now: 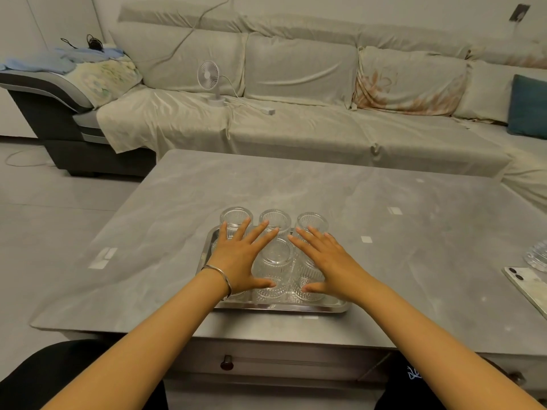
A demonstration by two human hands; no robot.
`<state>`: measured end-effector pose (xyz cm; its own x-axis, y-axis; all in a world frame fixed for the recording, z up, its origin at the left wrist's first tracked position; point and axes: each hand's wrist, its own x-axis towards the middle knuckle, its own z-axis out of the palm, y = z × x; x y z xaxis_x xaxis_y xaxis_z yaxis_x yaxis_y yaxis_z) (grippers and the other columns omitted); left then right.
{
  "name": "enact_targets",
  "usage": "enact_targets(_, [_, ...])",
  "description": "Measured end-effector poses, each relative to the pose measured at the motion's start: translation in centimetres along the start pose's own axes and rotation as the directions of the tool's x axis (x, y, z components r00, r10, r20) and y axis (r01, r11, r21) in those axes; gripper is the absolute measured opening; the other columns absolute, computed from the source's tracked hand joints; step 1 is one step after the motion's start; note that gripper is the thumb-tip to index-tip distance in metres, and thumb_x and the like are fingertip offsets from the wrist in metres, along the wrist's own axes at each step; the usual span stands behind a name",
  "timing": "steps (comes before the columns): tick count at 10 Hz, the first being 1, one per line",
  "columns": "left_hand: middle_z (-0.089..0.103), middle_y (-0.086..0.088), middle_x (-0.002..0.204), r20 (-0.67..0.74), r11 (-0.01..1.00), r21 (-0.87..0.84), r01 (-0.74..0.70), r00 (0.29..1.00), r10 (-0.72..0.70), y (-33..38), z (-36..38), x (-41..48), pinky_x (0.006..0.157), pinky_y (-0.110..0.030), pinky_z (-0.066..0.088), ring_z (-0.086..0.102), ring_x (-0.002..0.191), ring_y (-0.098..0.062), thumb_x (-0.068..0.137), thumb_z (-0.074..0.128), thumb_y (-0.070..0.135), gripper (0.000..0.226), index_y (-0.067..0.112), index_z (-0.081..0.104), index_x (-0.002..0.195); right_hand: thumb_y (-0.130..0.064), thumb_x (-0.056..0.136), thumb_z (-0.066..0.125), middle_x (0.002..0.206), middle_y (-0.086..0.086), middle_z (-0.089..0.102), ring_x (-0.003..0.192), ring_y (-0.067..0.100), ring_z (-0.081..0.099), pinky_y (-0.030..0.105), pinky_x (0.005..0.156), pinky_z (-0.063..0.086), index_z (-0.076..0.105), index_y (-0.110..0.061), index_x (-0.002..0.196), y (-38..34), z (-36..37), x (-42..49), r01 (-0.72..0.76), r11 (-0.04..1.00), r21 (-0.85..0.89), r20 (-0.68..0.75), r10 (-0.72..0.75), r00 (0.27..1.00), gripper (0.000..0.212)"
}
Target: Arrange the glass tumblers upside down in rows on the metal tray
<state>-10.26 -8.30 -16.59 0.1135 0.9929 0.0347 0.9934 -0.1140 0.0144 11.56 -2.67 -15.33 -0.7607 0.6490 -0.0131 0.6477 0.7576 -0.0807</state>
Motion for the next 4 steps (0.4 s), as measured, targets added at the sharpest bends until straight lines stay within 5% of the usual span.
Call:
enact_targets(2, [-0.008, 0.008, 0.158, 0.02, 0.999, -0.035, 0.001, 1.0, 0.0, -0.2, -0.4, -0.3, 0.112, -0.062, -0.006, -0.009, 0.145, -0.027, 0.064, 0.043, 0.081, 0.102, 0.042, -0.01, 0.141, -0.046, 0.082, 0.064, 0.162, -0.005, -0.005, 0.149, 0.017, -0.007, 0.037, 0.118, -0.005, 0.003, -0.032, 0.149, -0.7, -1.5, -0.4, 0.013, 0.997, 0.071, 0.043, -0.016, 0.999, 0.092])
enact_targets(3, [-0.004, 0.008, 0.158, 0.008, 0.997, -0.072, 0.0, 1.0, 0.0, 0.0, -0.9, -0.2, 0.113, -0.062, -0.005, -0.008, 0.145, -0.024, 0.063, 0.029, 0.086, 0.096, 0.043, -0.005, 0.142, -0.044, 0.086, 0.059, 0.161, -0.009, 0.006, 0.148, 0.011, 0.003, 0.035, 0.12, 0.002, 0.015, -0.036, 0.147, -1.2, -4.1, -0.7, 0.044, 0.951, 0.307, -0.083, -0.019, 0.996, 0.076])
enact_targets(4, [0.001, 0.009, 0.158, 0.014, 0.987, -0.157, 0.025, 1.0, -0.023, 0.3, -1.7, 0.1, 0.114, -0.059, -0.005, -0.005, 0.145, -0.021, 0.058, 0.009, 0.089, 0.096, 0.043, 0.005, 0.142, -0.049, 0.089, 0.051, 0.148, -0.021, 0.036, 0.138, -0.001, 0.03, 0.016, 0.112, 0.025, 0.036, -0.046, 0.134, -2.4, -10.3, -1.4, 0.298, 0.744, 0.599, -0.526, 0.085, 0.846, 0.048])
